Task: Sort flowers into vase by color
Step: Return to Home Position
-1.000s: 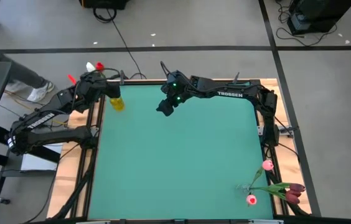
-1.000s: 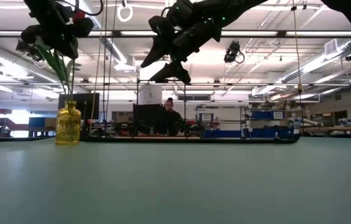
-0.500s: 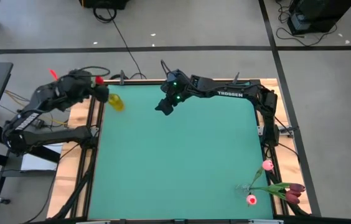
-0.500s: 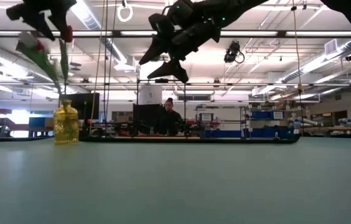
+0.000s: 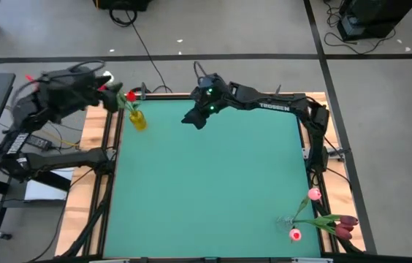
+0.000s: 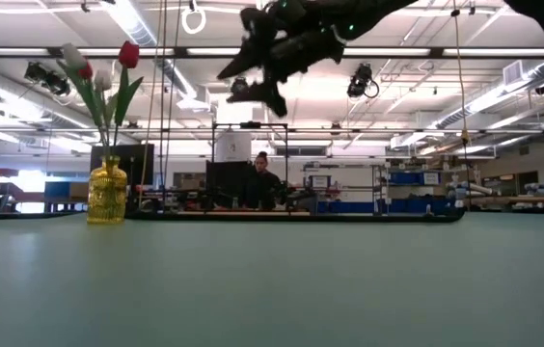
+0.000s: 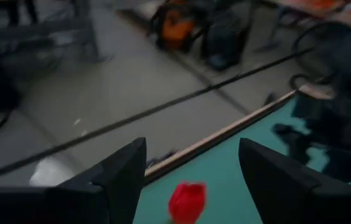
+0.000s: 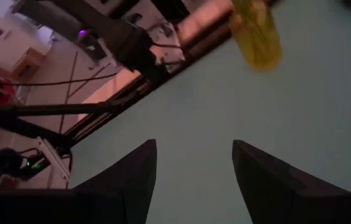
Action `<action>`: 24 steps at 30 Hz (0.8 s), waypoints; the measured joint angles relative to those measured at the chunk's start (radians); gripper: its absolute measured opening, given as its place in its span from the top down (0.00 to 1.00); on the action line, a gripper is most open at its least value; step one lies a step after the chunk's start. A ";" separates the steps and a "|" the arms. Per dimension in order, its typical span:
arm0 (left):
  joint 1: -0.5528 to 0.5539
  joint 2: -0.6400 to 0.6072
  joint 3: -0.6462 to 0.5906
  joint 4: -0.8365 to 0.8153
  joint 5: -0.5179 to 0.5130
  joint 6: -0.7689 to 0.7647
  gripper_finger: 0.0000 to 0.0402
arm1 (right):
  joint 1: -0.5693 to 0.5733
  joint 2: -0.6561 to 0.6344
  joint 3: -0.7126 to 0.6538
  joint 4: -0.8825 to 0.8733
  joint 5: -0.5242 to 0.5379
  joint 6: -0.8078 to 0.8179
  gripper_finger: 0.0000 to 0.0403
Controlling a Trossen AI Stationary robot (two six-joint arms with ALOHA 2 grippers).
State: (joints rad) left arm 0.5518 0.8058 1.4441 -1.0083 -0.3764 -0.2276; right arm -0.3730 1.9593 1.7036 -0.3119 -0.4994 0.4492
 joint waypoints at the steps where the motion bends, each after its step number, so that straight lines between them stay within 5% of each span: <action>1: 0.000 -0.001 0.020 0.006 0.019 0.009 0.36 | -0.001 -0.015 0.000 -0.001 0.002 -0.028 0.47; 7: -0.014 0.010 0.055 0.060 0.270 0.016 0.49 | -0.001 -0.158 0.000 0.002 0.031 -0.206 0.60; 11: -0.086 0.074 -0.001 0.253 0.445 0.042 0.66 | 0.004 -0.268 0.000 -0.013 0.034 -0.297 0.76; 16: -0.188 0.162 -0.078 0.504 0.481 0.089 0.82 | 0.009 -0.415 -0.027 -0.025 0.034 -0.386 0.97; 21: -0.229 0.214 -0.124 0.608 0.487 0.117 0.94 | 0.009 -0.612 -0.220 0.058 0.107 -0.400 0.97; 24: -0.271 0.215 -0.249 0.761 0.532 0.113 0.99 | 0.034 -0.727 -0.419 0.256 0.120 -0.350 0.98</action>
State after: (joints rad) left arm 0.2808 1.0203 1.1951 -0.2476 0.1551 -0.1143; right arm -0.3385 1.2328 1.2844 -0.0562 -0.3797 0.0990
